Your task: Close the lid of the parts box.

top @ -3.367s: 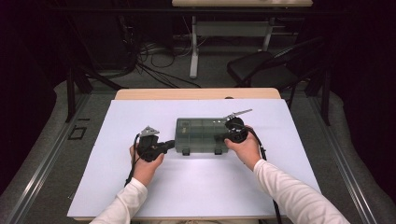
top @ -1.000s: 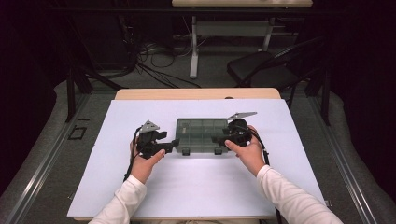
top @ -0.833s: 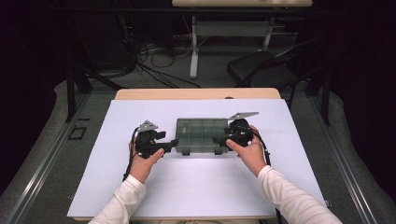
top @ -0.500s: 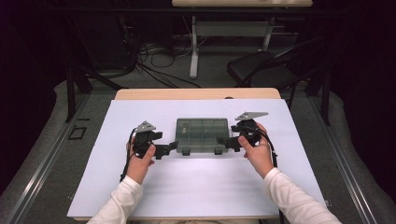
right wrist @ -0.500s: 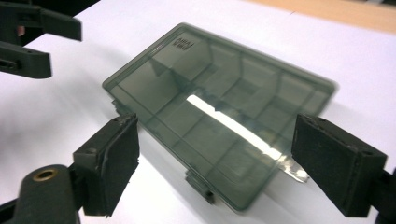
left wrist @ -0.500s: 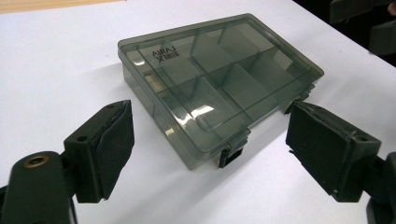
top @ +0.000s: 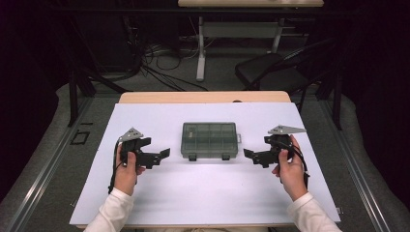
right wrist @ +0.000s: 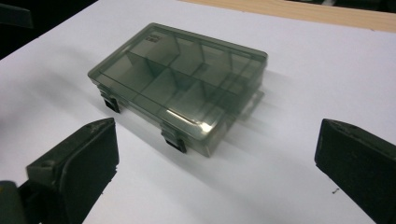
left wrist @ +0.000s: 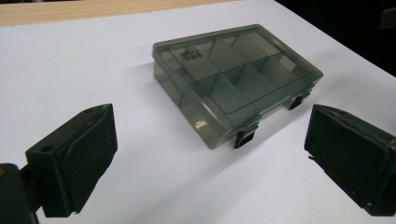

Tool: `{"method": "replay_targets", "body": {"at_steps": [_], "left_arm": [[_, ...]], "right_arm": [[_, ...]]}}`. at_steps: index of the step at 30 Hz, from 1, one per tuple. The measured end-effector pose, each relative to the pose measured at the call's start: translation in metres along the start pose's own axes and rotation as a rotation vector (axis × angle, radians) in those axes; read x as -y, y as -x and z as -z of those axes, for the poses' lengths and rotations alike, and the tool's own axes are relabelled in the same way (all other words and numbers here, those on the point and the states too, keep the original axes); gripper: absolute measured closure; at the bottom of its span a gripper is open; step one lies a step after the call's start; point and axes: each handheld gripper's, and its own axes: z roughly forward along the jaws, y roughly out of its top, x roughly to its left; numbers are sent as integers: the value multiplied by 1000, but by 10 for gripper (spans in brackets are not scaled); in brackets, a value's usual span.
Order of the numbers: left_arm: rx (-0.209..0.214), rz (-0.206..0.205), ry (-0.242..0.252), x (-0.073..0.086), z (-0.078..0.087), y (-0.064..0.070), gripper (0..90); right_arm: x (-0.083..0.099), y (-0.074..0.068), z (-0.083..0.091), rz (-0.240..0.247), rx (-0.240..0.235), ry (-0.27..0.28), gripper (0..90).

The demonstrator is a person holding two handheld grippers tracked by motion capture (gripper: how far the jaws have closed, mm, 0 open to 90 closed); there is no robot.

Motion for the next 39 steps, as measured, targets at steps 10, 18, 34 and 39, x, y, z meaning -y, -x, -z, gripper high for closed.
{"method": "replay_targets", "body": {"at_steps": [10, 18, 34, 39], "left_arm": [[3, -7, 19, 17, 16, -14, 24], [-7, -40, 23, 31, 17, -24, 24], [-18, -50, 25, 43, 12, -36, 24], [-18, -56, 39, 45, 11, -36, 24]], "right_arm": [[45, 12, 13, -13, 81, 15, 17], [62, 22, 14, -30, 97, 35, 33], [78, 38, 5, -41, 139, 29, 70], [81, 38, 2, -42, 137, 21, 88]]}}
